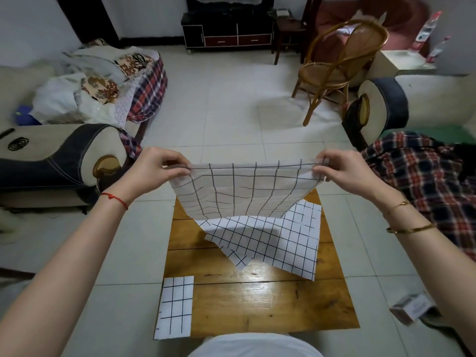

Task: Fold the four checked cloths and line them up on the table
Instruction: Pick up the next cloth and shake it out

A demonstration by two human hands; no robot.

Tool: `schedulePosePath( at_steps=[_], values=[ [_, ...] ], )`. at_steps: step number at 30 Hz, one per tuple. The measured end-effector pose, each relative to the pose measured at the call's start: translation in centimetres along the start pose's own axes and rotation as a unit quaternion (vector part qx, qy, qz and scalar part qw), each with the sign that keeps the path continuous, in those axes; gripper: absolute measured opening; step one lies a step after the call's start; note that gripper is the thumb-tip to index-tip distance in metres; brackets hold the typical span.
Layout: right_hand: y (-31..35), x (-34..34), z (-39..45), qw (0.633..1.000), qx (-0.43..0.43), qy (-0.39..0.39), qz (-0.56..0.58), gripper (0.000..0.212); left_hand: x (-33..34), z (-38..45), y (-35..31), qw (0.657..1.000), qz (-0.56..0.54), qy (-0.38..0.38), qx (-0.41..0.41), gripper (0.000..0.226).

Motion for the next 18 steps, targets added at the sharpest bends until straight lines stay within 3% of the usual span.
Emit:
schedulePosePath(
  at_steps=[10, 18],
  values=[
    [1.2, -0.6, -1.8, 0.988, -0.015, 0.117, 0.103, 0.015, -0.3, -0.6, 0.0, 0.979, -0.121, 0.147, -0.065, 0.021],
    [-0.8, 0.1, -0.9, 0.986, 0.028, 0.107, 0.122, 0.014, 0.7, 1.0, 1.4, 0.978, -0.152, 0.109, -0.092, 0.018]
  ],
)
Point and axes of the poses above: each hand's wrist, its own z-axis towards the middle knuckle, its own x-axis out of the palm, y = z × x, the point moved 5 cm from there along z, towards the middle knuckle, and after that the axes turned 9 degrees about y, right-handed, at the moved point
